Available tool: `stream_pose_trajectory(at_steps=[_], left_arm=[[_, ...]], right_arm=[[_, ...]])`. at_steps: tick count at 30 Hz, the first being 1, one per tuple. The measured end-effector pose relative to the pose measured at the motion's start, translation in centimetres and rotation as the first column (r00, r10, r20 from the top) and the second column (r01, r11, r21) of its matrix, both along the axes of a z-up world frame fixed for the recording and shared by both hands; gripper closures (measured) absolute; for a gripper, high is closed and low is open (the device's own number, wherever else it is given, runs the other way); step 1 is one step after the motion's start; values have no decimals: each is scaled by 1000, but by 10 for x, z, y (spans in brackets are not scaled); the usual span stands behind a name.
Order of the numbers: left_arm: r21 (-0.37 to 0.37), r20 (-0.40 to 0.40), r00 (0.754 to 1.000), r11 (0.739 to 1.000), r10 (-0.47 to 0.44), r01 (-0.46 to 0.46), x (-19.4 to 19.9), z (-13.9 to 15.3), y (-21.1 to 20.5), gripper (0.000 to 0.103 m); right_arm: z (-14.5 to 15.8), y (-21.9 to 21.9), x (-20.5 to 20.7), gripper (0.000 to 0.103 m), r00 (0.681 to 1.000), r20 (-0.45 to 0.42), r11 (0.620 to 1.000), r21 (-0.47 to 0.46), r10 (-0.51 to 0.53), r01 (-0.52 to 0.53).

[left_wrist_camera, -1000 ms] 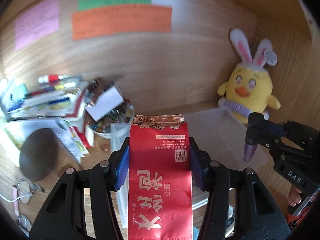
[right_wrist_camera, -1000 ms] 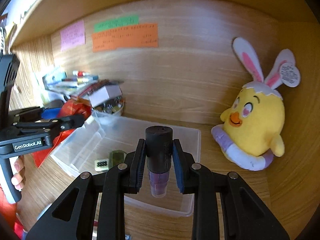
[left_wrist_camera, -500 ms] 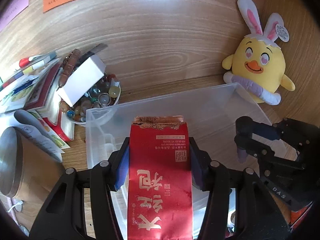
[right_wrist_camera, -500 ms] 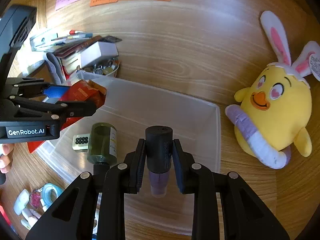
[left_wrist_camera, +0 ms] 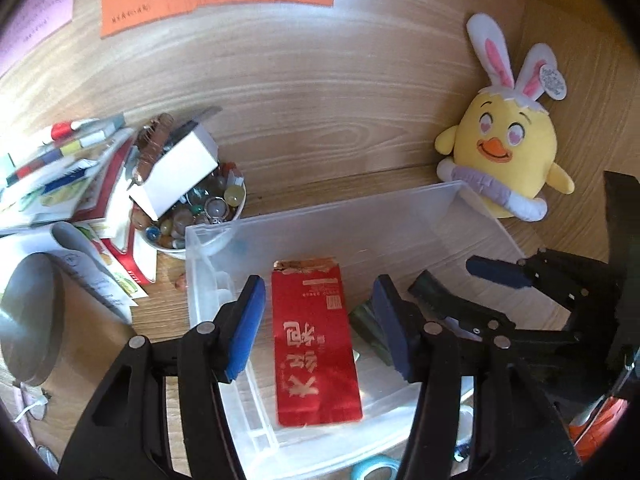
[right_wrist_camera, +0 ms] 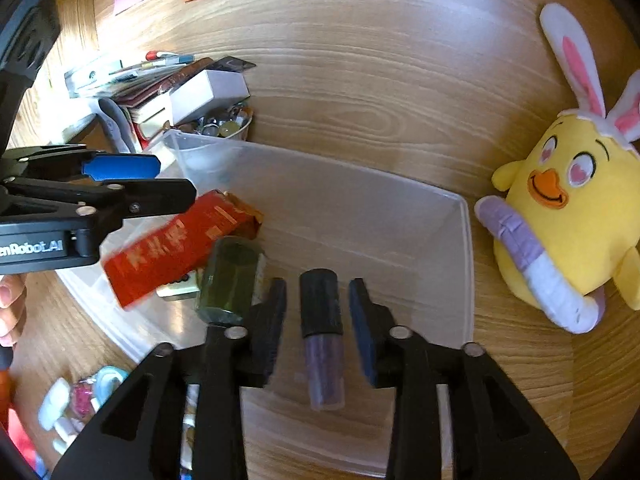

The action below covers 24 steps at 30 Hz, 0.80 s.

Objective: Organize objects
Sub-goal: 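Place the red packet and purple tube into the clear box, opening both tools, then grasp the light blue tube with the left tool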

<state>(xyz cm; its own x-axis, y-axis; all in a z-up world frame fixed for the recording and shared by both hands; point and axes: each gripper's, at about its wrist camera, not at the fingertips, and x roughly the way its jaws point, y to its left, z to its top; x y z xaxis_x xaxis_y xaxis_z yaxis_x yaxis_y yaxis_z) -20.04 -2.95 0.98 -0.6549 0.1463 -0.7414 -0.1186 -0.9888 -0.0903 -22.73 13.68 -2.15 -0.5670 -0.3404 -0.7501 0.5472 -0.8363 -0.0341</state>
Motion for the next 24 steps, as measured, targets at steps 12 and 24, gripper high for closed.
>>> stream_pose_trajectory(at_steps=[12, 24], left_arm=[[-35, -105, 994, 999, 33, -37, 57, 22, -6, 12], [-32, -99, 991, 995, 95, -98, 114, 4, -19, 7]], right_arm=[[32, 19, 35, 42, 998, -68, 998, -70, -6, 2], [36, 40, 90, 31, 995, -99, 993, -119, 3, -14]])
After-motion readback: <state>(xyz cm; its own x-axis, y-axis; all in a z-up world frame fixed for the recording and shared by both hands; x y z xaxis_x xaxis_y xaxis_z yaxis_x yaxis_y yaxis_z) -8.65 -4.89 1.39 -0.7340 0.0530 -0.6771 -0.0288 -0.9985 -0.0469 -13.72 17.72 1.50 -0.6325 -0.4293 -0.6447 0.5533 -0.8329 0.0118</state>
